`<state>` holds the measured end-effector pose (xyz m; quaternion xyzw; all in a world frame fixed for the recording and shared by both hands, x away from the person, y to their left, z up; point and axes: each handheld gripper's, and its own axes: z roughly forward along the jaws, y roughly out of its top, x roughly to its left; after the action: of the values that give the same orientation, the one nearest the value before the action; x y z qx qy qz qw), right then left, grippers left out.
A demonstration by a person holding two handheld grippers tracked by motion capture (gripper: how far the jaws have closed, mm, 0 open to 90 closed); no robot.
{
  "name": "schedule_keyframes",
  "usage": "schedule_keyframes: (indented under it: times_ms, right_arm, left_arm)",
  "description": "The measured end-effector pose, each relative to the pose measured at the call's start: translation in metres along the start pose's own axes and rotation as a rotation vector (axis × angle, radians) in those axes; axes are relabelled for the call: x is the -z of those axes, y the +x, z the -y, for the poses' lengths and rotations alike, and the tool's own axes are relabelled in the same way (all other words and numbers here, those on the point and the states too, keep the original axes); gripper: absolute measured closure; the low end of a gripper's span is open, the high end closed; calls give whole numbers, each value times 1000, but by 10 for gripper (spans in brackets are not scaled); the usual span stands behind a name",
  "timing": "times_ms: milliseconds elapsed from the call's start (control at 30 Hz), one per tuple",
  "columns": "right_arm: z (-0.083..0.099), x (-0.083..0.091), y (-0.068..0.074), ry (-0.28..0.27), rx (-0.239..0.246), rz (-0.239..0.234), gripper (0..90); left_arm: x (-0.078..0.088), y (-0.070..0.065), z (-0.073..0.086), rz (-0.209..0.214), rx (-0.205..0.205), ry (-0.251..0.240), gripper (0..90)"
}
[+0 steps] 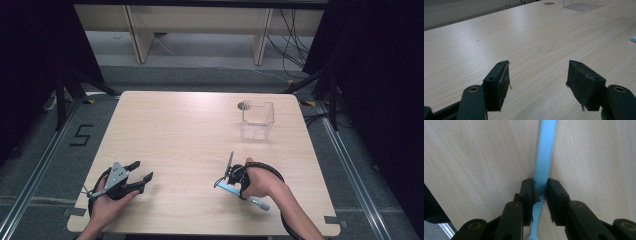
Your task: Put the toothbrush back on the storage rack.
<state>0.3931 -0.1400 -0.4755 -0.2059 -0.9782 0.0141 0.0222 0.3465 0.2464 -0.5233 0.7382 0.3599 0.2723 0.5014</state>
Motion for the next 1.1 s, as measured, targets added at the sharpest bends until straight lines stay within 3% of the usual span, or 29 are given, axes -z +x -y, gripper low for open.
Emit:
schedule_keyframes:
  times_ms: [267,400,600,667,733,767,833,867,900,933,967,1033,1100]
  right_arm:
    - [-2,0,2,12,-8,33,781]
    - [-1,-1,6,8,26,56,790]
    - [1,-2,4,-20,79,30,794]
    - [2,-2,2,-37,105,19,794]
    - [2,-1,2,-31,94,17,794]
    - [1,0,2,-28,117,20,794]
    - [1,4,3,-25,113,24,794]
    - [0,8,2,-30,140,29,794]
    - [0,10,3,-33,133,28,794]
    - [0,10,3,-33,133,28,794]
    - [0,12,4,-31,136,29,794]
    - [-2,17,7,-44,174,29,794]
    - [-2,19,8,-48,183,30,794]
  left_arm:
    - [0,0,0,2,-2,0,336]
    - [0,0,0,4,-7,0,336]
    - [1,0,0,11,-3,-8,345]
    - [1,-1,0,44,3,-16,356]
    - [1,-3,-2,61,6,-18,356]
    - [2,-4,-4,70,-1,-13,357]
    - [2,-9,-9,116,-21,-30,356]
    - [2,-14,-14,167,-36,-31,352]
    - [2,-16,-17,198,-44,-28,349]
    - [2,-16,-17,198,-44,-28,348]
    - [1,-21,-19,241,-50,-32,348]
    - [0,-27,-23,280,-71,-22,341]
    - [-3,-34,-26,341,-91,-22,339]
